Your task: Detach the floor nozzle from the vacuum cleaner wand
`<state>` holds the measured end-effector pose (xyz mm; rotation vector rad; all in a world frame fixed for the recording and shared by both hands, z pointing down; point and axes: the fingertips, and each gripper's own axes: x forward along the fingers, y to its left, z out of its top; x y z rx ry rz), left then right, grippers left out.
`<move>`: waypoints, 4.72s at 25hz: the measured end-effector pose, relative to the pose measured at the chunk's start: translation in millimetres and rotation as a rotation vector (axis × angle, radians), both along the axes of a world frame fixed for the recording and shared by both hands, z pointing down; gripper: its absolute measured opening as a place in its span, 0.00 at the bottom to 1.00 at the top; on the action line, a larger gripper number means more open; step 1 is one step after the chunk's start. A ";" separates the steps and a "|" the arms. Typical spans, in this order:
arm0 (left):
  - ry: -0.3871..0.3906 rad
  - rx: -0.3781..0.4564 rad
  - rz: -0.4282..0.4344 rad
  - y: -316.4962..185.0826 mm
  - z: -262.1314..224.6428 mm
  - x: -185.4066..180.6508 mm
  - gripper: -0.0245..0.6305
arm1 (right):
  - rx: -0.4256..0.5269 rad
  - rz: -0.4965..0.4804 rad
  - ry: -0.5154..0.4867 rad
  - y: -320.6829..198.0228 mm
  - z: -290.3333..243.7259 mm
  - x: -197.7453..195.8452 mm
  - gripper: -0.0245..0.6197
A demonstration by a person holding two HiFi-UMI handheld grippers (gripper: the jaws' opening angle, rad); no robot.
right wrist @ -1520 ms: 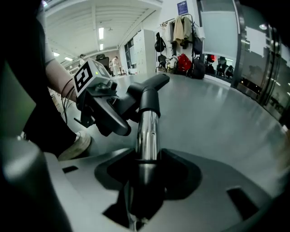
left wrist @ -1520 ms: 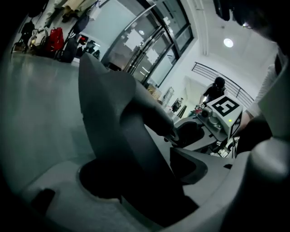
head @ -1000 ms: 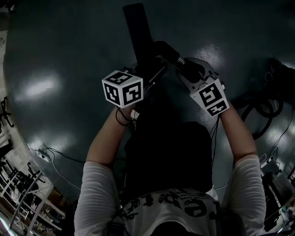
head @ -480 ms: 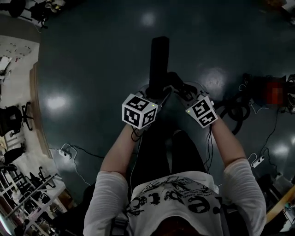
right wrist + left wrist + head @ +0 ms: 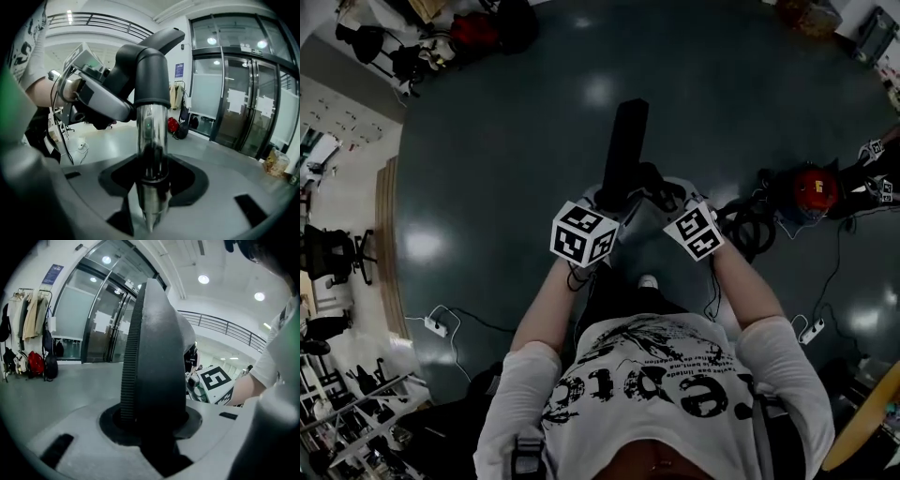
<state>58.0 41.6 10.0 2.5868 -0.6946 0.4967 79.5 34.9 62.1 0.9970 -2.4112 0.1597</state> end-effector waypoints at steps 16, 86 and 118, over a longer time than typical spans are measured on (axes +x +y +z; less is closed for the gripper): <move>-0.081 0.190 -0.082 74.8 -33.9 41.5 0.21 | 0.032 0.032 0.006 70.4 -24.8 41.2 0.32; 0.188 -0.539 -0.377 -183.0 805.0 -166.8 0.22 | -0.257 -0.028 0.224 -162.8 749.5 -49.8 0.32; 0.083 -0.904 -0.378 -118.9 979.8 -157.8 0.39 | -0.508 -0.166 0.390 -96.0 932.4 -52.2 0.32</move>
